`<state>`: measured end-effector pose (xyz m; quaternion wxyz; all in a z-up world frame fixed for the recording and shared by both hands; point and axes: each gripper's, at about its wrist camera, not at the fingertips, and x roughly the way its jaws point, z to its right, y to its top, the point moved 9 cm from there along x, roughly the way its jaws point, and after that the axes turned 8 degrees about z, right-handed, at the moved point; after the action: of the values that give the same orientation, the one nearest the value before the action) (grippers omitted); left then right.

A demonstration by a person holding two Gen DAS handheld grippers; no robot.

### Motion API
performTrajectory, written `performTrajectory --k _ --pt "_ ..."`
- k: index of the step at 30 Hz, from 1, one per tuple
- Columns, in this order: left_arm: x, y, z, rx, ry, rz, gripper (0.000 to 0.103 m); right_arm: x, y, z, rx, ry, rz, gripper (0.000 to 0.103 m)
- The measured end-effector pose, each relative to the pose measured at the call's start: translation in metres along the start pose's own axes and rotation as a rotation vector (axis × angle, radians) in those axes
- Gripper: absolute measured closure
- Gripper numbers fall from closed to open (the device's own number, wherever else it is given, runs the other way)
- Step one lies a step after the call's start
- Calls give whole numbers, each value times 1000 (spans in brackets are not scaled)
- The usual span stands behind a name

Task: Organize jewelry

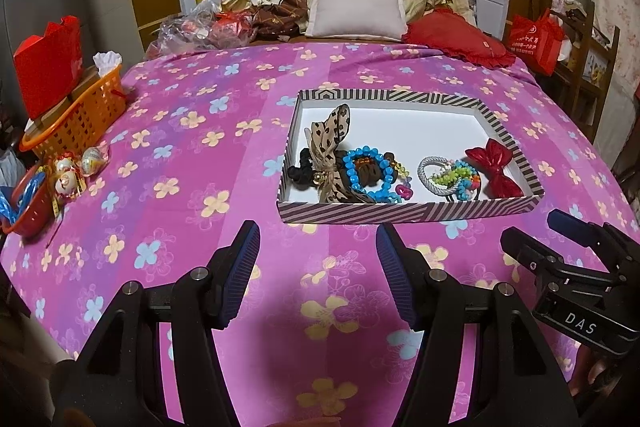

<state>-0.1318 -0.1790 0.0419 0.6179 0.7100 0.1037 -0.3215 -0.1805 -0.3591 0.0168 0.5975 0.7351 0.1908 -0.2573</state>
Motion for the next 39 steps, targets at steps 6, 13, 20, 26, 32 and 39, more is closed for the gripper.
performTrajectory --k 6,13,20,26,32,39 --pt "5 -1 -1 4 -1 -6 43 3 0 0 2 0 -8 27" --pt "8 -1 3 13 -4 -13 43 7 -1 2 6 0 -12 27" --pt "12 -3 6 14 -2 -23 43 9 -1 3 9 -1 -16 27" --pt "14 -3 7 15 -6 -27 43 13 -3 8 19 0 -26 27" --pt "18 -5 9 23 -14 -34 43 16 -3 8 16 0 -29 27" --pt "23 -7 11 27 -21 -40 43 19 -6 8 20 1 -38 27"
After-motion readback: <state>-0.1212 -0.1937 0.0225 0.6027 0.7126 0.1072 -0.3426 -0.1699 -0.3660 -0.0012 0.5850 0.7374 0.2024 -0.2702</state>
